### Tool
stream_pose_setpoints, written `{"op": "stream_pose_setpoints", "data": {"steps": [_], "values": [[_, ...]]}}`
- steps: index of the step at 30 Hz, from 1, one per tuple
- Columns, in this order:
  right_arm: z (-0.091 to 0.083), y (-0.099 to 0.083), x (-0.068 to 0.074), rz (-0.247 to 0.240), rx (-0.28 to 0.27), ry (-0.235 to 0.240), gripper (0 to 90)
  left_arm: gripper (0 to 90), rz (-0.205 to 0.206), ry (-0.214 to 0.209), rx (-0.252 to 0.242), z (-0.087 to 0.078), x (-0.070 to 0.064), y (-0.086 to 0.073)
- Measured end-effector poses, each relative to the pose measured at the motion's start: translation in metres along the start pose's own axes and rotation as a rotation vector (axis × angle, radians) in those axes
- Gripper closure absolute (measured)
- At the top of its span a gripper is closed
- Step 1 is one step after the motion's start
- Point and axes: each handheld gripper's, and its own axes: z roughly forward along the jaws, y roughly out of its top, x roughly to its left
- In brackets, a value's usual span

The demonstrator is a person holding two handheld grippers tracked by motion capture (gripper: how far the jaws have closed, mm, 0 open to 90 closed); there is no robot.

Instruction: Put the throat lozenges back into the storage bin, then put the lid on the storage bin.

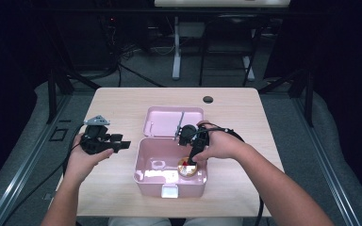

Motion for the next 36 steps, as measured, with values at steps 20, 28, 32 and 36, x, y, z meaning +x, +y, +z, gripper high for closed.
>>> {"op": "stream_pose_setpoints", "data": {"steps": [20, 28, 32, 36], "values": [[-0.026, -0.022, -0.045, 0.258, -0.184, -0.119, 32.3, 51.7, 0.017, -0.020, 0.014, 0.005, -0.009, 0.002], [-0.022, -0.031, -0.061, 0.353, -0.238, -0.084, 40.3, 53.1, 0.026, -0.041, 0.009, 0.009, -0.017, 0.003], [-0.017, -0.035, -0.067, 0.378, -0.247, -0.114, 41.8, 53.0, 0.032, -0.062, 0.019, 0.012, -0.020, 0.003], [-0.018, -0.039, -0.077, 0.446, -0.262, -0.120, 45.0, 53.1, 0.029, -0.067, 0.027, 0.016, -0.022, 0.003]]}}
